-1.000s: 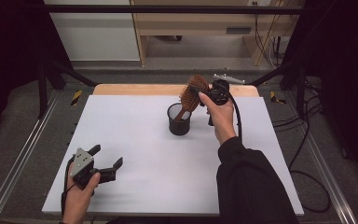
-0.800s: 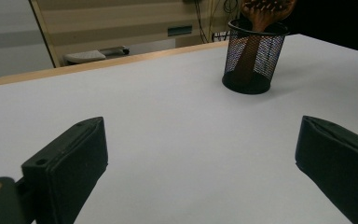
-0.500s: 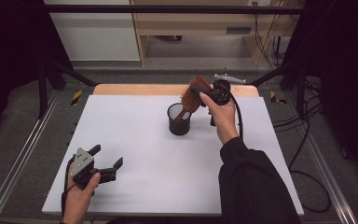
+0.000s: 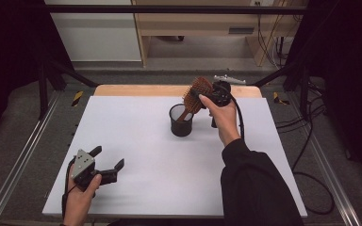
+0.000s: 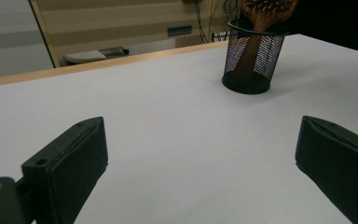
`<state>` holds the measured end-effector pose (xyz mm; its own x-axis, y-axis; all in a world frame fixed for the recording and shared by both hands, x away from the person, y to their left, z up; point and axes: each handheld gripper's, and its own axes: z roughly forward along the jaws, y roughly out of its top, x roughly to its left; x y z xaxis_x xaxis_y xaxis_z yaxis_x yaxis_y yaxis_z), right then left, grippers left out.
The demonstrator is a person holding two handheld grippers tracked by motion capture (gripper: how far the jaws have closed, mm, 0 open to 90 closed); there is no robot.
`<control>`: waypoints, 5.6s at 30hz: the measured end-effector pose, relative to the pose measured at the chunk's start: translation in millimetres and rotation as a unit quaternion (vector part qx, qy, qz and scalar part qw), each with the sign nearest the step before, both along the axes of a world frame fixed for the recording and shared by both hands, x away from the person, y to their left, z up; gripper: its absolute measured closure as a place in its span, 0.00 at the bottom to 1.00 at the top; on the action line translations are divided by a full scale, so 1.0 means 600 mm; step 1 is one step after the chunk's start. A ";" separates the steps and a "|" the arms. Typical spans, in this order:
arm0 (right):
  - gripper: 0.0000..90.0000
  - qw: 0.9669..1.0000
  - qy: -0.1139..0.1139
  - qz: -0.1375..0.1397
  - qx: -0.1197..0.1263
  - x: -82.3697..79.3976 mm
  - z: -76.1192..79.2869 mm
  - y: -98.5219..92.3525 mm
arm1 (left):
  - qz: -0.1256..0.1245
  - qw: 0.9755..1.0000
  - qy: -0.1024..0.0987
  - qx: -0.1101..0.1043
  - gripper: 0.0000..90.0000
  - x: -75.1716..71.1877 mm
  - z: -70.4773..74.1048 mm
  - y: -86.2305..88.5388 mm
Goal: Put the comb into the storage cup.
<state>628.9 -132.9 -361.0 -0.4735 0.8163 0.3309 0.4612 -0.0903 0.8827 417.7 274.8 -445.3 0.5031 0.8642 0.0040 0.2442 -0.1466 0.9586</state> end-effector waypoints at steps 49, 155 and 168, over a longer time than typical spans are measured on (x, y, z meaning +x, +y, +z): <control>0.04 0.998 -0.047 -0.039 -0.024 -0.071 0.055 -0.056 | 0.027 0.999 -0.007 -0.020 0.03 0.002 0.003 0.022; 0.02 0.981 -0.161 -0.069 -0.080 -0.335 -0.113 -0.251 | 0.043 0.993 -0.060 -0.089 0.02 -0.040 0.020 0.098; 0.03 0.983 -0.152 -0.048 -0.089 -0.343 -0.139 -0.239 | 0.037 0.993 -0.061 -0.089 0.02 -0.040 0.020 0.098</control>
<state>422.9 -276.2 -444.4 -0.4467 0.8941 0.0335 0.1701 0.0481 0.9843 393.6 333.7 -433.2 0.4431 0.8914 -0.0956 0.1278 0.0427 0.9909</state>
